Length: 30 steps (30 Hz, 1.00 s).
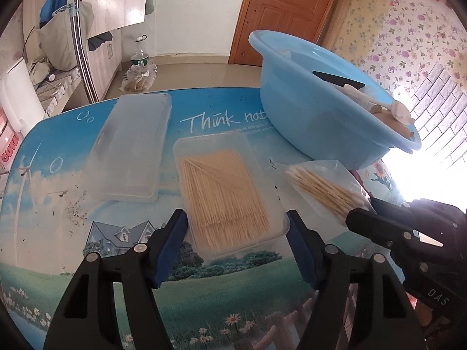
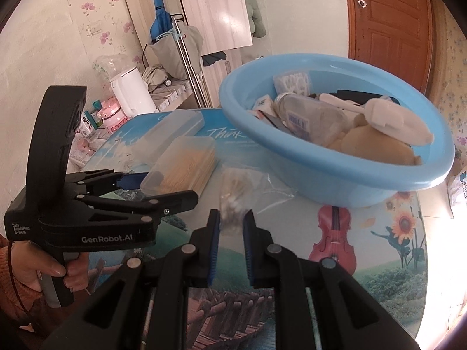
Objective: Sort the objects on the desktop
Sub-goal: 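Grasp the toothpick box with the left tool while the right tool grasps the cotton-swab bag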
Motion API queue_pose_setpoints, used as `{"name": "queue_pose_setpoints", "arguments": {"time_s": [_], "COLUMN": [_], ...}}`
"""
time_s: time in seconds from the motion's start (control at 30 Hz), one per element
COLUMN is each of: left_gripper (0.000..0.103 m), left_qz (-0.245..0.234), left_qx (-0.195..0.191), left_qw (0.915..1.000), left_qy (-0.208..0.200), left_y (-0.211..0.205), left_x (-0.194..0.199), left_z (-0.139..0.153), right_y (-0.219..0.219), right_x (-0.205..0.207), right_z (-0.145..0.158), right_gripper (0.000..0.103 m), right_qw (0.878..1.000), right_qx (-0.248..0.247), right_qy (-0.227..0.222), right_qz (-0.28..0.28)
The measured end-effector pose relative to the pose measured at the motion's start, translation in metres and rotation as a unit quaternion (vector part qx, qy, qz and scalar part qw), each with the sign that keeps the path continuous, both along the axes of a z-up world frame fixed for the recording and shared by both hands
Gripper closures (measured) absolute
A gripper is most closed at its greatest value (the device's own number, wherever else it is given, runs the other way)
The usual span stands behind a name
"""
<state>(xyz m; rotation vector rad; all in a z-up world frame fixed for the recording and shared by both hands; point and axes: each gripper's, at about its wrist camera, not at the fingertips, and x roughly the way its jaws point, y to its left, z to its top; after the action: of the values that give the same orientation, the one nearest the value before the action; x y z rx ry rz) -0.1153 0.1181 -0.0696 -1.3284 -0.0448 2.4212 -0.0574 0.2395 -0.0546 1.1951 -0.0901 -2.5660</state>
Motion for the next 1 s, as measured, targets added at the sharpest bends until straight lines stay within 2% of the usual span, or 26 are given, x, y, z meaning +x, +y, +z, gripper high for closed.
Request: {"name": "queue_pose_setpoints", "arguments": {"time_s": [0.3,0.6,0.87,0.9,1.0], "left_gripper": [0.035,0.035,0.031,0.03,0.029], "left_qz": [0.001,0.001,0.047,0.049,0.043], "left_qx": [-0.01,-0.02,-0.037,-0.037,-0.035], "left_qw": [0.9999,0.9997,0.9981,0.9981,0.9984], "left_qy": [-0.009,-0.014,-0.011,-0.01,-0.008], "left_y": [-0.013,-0.028,-0.061,-0.064,-0.064], "left_x": [0.038,0.08,0.099,0.099,0.099], "left_z": [0.004,0.002,0.0,0.0,0.0], "right_y": [0.006,0.012,0.029,0.031,0.036], "right_x": [0.028,0.064,0.072,0.072,0.071], "right_z": [0.007,-0.002,-0.007,-0.008,-0.009], "right_gripper": [0.088,0.088,0.085,0.083,0.066], "right_qw": [1.0,0.999,0.997,0.997,0.996], "right_qx": [0.013,0.031,0.045,0.044,0.049], "right_qy": [-0.002,-0.018,-0.034,-0.036,-0.036], "right_qz": [-0.001,-0.007,-0.045,-0.049,-0.059]}}
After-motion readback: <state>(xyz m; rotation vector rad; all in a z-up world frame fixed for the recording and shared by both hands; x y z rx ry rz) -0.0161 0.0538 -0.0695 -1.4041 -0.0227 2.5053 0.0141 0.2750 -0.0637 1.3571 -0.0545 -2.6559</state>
